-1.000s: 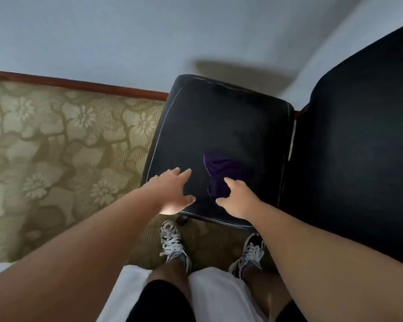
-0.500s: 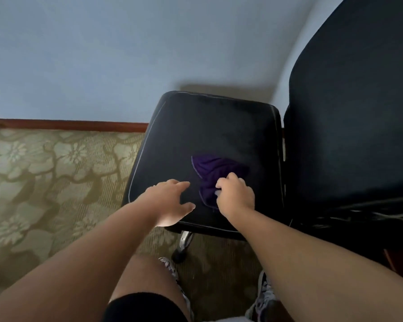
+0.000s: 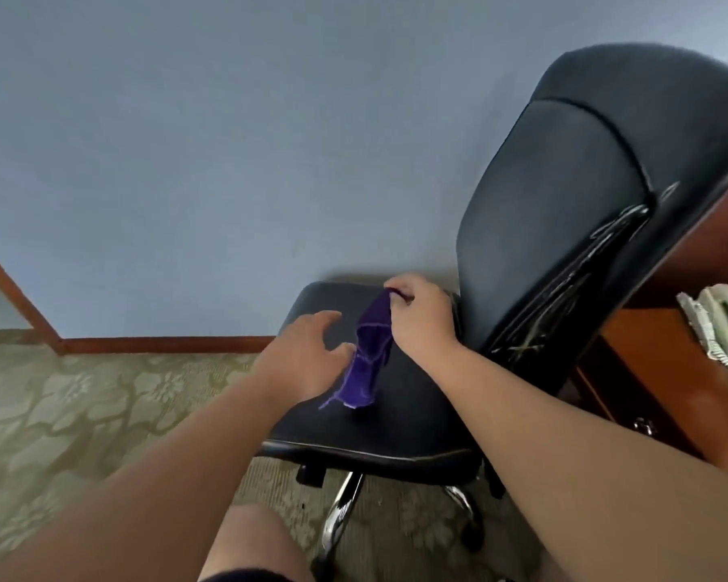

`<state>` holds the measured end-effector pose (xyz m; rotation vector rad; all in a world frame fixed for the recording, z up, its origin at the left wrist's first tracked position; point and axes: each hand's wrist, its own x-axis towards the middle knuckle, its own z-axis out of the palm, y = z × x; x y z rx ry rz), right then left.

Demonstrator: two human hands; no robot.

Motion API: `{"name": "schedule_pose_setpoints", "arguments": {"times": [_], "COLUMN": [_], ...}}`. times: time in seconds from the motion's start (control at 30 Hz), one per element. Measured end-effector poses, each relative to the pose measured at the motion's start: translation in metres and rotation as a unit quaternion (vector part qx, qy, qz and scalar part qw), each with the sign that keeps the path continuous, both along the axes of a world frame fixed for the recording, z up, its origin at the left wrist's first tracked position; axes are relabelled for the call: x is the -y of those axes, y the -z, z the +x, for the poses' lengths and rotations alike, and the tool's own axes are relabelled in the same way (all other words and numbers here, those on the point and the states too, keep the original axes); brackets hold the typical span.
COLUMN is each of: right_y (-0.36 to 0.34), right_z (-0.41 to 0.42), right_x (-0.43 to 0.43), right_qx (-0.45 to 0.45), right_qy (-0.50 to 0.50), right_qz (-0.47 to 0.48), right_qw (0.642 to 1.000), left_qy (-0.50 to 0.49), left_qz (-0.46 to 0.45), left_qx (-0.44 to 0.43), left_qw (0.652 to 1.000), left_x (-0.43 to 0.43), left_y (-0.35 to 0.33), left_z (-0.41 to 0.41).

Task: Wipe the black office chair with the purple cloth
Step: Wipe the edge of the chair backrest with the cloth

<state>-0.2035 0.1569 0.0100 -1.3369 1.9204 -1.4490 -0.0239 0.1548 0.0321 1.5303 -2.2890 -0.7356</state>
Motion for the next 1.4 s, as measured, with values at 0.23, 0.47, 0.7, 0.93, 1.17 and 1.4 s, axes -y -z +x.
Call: {"name": "schedule_pose_setpoints", "arguments": {"times": [0.23, 0.47, 0.7, 0.93, 1.17, 1.4], "right_y": [-0.12, -0.174, -0.146, -0.127, -0.122, -0.144], "right_z": [-0.005, -0.023, -0.037, -0.044, -0.041, -0.039], "right_x": [-0.038, -0.098, -0.14, -0.132, -0.123, -0.127], "right_qx": [0.023, 0.032, 0.1, 0.048, 0.079, 0.14], "right_qy": [-0.065, -0.081, -0.086, -0.055, -0.036, 0.011], "right_qz": [-0.148, -0.202, -0.167, -0.068, -0.087, -0.115], "right_qw": [0.987, 0.976, 0.977, 0.995, 0.992, 0.983], "left_qy": [0.018, -0.001, -0.079, -0.006, 0.081, 0.152], "left_qz": [0.084, 0.061, 0.14, 0.128, 0.242, 0.246], "left_qx": [-0.104, -0.252, -0.394, -0.405, -0.433, -0.449], "left_qw": [0.991, 0.966, 0.905, 0.905, 0.864, 0.845], "left_x": [-0.015, -0.038, -0.039, -0.048, -0.051, -0.08], "left_y": [-0.045, -0.077, -0.115, -0.134, -0.137, -0.13], "left_z": [-0.02, -0.057, -0.078, -0.085, -0.078, -0.092]}}
